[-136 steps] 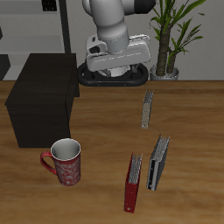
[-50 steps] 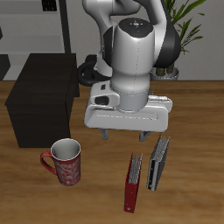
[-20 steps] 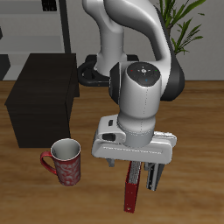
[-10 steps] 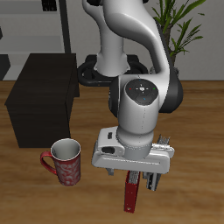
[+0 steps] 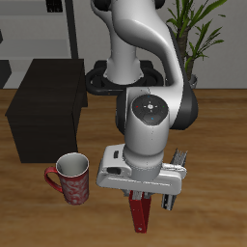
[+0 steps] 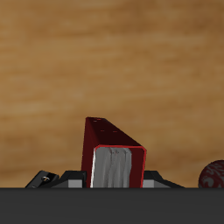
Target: Place the red book flat on top of the shelf
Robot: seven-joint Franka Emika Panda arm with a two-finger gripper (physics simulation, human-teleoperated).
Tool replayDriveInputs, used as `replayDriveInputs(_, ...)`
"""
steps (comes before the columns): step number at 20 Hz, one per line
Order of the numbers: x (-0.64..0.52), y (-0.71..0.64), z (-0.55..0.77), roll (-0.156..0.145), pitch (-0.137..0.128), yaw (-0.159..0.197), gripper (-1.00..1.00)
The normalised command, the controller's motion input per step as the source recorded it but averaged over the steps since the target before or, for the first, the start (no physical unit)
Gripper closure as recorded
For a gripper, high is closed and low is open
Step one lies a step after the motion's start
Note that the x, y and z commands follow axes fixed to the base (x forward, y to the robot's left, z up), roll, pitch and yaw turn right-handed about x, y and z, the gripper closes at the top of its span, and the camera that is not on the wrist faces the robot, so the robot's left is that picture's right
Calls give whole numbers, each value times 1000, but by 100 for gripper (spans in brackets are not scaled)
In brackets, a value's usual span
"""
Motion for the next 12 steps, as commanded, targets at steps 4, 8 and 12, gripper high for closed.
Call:
replayDriveInputs(4,-144,-35,104,9,-3,6,100)
replayDriveInputs(8,-159,-80,263,-2,-21,3,100)
replayDriveInputs(12,-345,-72,450,5,-30,23,100)
